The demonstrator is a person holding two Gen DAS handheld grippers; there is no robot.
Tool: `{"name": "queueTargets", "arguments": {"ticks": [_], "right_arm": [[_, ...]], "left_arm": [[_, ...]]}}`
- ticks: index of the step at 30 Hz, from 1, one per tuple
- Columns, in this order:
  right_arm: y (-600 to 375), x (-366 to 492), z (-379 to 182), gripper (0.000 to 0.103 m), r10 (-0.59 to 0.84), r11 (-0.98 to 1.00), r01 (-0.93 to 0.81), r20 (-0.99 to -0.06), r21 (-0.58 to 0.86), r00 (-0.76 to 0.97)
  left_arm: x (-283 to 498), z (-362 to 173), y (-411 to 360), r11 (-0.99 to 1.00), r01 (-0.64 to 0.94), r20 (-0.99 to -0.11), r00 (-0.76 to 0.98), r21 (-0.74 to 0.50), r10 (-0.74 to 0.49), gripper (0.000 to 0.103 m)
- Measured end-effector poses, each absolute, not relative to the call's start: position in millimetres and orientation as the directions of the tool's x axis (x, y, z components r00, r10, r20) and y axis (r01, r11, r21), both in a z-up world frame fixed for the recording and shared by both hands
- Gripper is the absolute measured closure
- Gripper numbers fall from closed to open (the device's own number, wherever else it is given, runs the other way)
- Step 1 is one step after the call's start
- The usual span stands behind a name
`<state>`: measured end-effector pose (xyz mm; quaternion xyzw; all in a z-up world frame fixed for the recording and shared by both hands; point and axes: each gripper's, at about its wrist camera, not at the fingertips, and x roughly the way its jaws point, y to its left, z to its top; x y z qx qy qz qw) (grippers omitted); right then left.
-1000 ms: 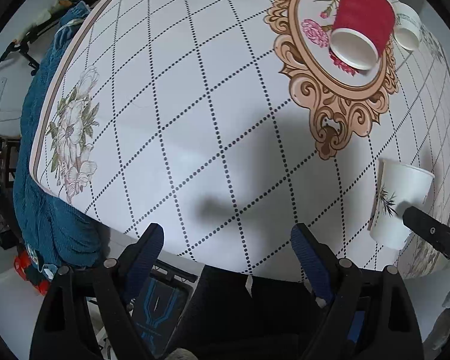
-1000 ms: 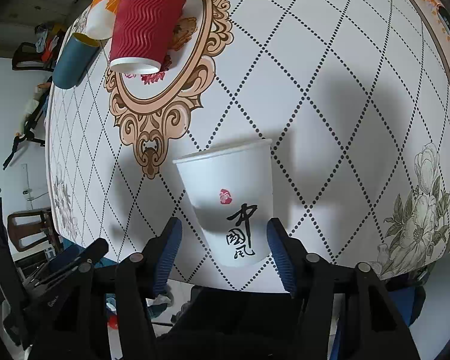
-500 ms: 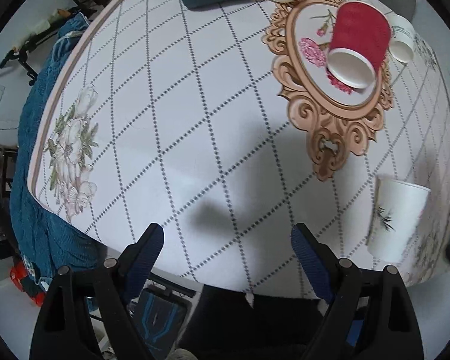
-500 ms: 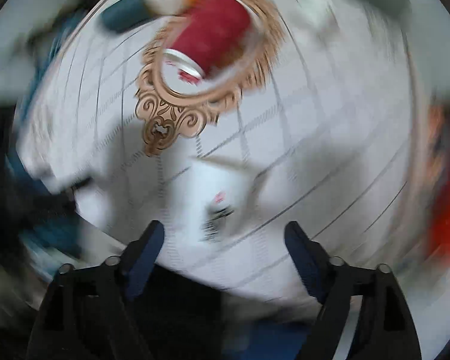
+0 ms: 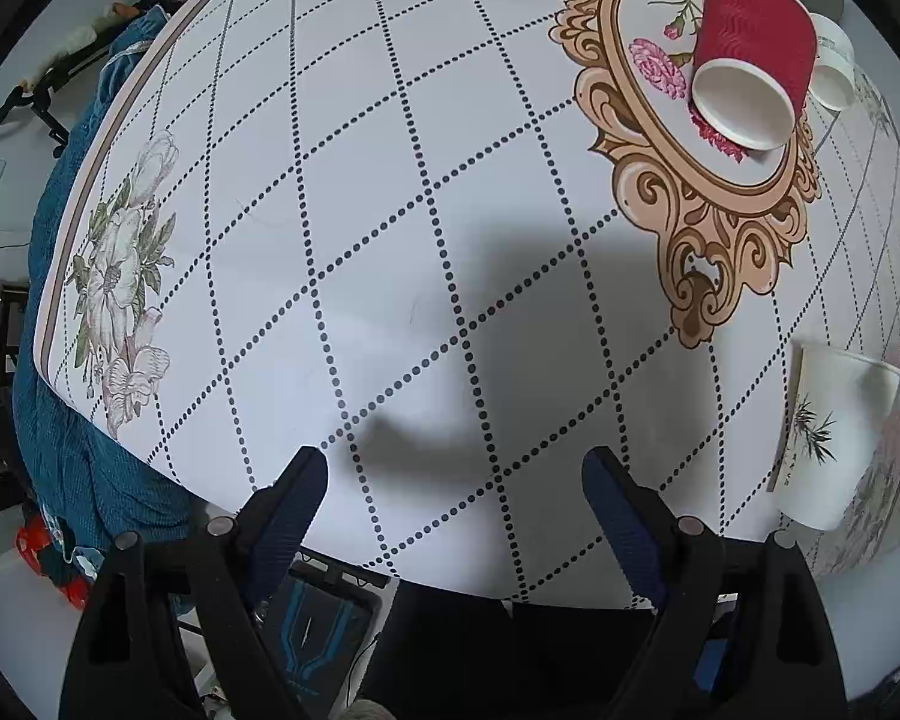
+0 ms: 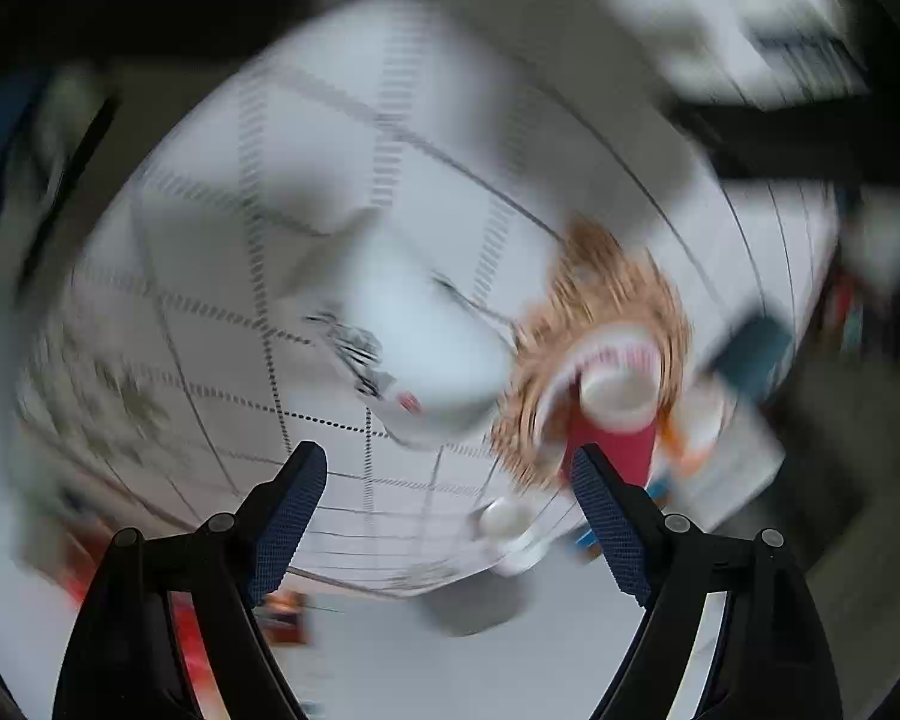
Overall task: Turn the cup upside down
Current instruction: 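Rotate the white paper cup with the right gripper so its open rim faces down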
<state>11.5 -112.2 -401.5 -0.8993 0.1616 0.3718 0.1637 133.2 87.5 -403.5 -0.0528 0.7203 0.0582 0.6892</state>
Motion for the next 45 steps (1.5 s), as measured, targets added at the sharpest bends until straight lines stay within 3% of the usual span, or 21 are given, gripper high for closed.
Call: {"name": "queueTargets", "arguments": {"ticks": [7,16,19,20,34,45], "right_arm": [[-133.6,9.9,-428.2,0.017,-0.074,-0.989,-0.146,-0.746,-0.032,0.662],[-130.5,13.0,-451.9,0.02,-0.064,-0.997,-0.071,-0.776,0.025,0.628],[-128.1,14.3,-458.4,0.03,-0.056,-0.998,-0.061,-0.777,0.022,0.627],[-126.5,14.9,-460.5,0.037,-0.067,-0.997,-0.075,-0.776,0.025,0.627],[-97.8,24.4,-456.9,0.039,-0.122,-0.973,-0.231,-0.777,-0.031,0.617],[-57.7,70.5,-441.2,0.039,-0.313,-0.719,-0.68,-0.809,-0.14,0.497]], "left_arm": [[124.3,-416.4,75.4,0.988,-0.153,-0.998,-0.055,0.015,0.007,0.016],[119.3,-433.4,78.9,0.986,-0.164,-0.997,-0.073,0.017,0.005,0.016],[119.9,-434.6,85.1,0.986,-0.167,-0.997,-0.072,0.019,0.007,0.016],[120.6,-434.7,87.1,0.985,-0.168,-0.997,-0.073,0.021,0.008,0.016],[126.1,-429.3,89.4,0.986,-0.165,-0.998,-0.067,0.028,0.017,0.016],[126.2,-418.0,88.8,0.985,-0.17,-0.998,-0.043,0.042,0.036,0.016]]}}
